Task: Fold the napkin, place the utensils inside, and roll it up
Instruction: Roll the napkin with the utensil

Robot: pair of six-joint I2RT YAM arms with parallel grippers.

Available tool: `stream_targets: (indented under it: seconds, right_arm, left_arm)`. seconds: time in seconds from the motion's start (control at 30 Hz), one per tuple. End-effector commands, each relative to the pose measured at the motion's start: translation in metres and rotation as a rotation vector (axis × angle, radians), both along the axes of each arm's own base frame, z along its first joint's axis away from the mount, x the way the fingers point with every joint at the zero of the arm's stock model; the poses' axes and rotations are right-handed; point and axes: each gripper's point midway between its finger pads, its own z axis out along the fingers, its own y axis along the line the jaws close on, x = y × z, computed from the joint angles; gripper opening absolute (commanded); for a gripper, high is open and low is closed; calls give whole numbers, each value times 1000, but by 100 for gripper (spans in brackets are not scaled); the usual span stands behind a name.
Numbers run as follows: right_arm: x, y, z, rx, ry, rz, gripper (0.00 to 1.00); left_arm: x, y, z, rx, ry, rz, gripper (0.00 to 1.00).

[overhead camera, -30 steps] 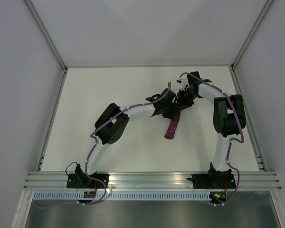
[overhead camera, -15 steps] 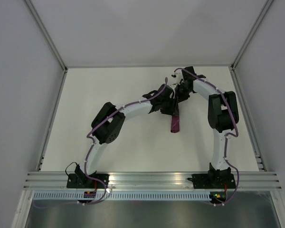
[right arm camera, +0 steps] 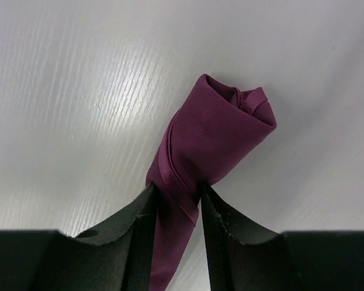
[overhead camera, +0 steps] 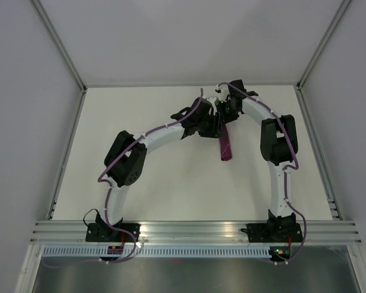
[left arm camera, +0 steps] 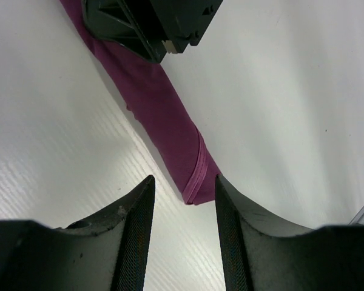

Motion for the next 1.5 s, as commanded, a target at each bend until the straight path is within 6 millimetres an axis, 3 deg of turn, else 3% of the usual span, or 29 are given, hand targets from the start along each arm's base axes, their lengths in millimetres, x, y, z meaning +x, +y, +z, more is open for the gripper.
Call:
stream_targets:
  seconds: [0.0, 0.47, 1.07, 1.23, 1.47]
  right_arm:
    - [5, -9, -15, -65, 24, -39, 43]
    - [9, -2, 16, -20, -9, -52, 51]
    - [17, 9, 51, 39, -73, -22, 63]
    - [20, 14, 69, 76, -108, -13, 70]
    - [26, 8, 102, 132, -164, -43, 73]
  left_arm:
    - [-2, 7, 32, -42, -43, -17, 49]
    - [1, 17, 35, -57, -32, -24, 49]
    - [0, 19, 6, -29, 24, -18, 48]
    - [1, 20, 13, -31, 5, -16, 48]
    - [3, 33, 35, -46, -29, -8, 48]
